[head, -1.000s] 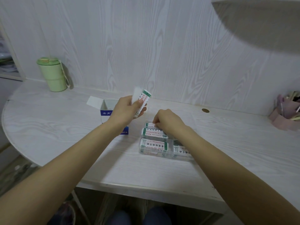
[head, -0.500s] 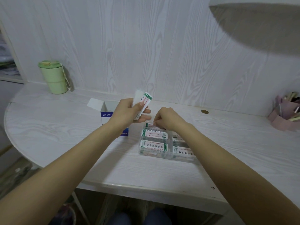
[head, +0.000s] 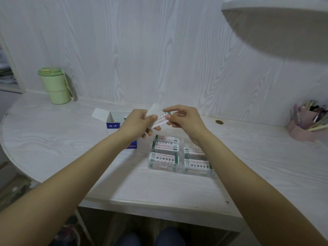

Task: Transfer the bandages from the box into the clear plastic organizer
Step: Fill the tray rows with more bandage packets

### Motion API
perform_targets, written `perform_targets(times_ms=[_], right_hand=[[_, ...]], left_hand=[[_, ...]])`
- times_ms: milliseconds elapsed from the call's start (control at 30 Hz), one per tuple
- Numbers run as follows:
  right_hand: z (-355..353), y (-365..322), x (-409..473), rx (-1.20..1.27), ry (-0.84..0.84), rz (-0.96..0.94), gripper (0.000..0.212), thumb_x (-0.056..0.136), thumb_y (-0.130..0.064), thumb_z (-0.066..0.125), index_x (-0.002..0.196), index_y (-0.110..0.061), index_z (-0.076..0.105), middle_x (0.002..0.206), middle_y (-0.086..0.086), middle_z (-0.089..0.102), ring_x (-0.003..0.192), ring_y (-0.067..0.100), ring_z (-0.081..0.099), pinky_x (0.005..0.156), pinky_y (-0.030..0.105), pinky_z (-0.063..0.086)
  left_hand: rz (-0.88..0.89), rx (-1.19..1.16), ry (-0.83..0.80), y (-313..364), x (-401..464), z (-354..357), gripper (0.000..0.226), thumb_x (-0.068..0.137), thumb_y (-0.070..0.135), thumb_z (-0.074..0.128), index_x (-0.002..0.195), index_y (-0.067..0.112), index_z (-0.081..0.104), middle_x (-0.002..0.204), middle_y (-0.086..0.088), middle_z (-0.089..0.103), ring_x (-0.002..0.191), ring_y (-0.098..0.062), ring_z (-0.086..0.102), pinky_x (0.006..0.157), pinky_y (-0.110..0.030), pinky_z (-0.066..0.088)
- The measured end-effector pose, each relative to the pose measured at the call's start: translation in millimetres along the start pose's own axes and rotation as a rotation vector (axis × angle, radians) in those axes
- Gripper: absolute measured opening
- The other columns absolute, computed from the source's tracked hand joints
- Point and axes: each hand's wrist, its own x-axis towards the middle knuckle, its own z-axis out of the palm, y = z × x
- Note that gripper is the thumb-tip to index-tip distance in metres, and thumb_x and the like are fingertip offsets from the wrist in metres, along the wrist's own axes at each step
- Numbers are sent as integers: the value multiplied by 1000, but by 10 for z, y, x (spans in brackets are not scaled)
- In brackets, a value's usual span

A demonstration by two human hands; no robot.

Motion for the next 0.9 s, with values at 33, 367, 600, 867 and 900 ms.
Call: perform_targets(times_ms=[33,367,600,867,900], right_hand=[[-14,15,4,8,23,36,11,84,-1,67,91,-9,69,71,8,65,60,7,65,61,15,51],[-28,370,77,-473,144,245,9,84,-8,69,75,-10,67,69,3,65,56,12,60,42,15,40],[113,379,103,-873,70,205,8,82,-21,72,83,-15,68,89,2,68,86,20,63,67,28,45],[29,341,96,-618,52,149,16,85,-23,70,98,-13,72,90,0,67,83,12,60,77,26,45],[-7,277,73,-420,76,158,18,89,-26,65,97,-12,72,88,1,69,76,9,60,73,23,44]], left_hand=[[1,36,55,10,15,-19,19,98,21,47,84,19,59,73,0,69,43,-6,49,43,-18,39],[-21,-21,112,-64,19,-125,33,101,28,39,86,13,64,72,-1,68,41,-7,49,40,-16,36],[-5,-48,60,-21,-1,-118,29,100,29,42,89,18,67,74,2,67,44,-7,50,41,-16,37],[-72,96,-70,7,2,-55,37,101,34,31,99,25,67,79,5,47,68,-12,37,62,-25,33],[-66,143,-93,22,-1,-27,36,101,32,31,107,24,65,83,5,47,72,-12,40,68,-26,34]])
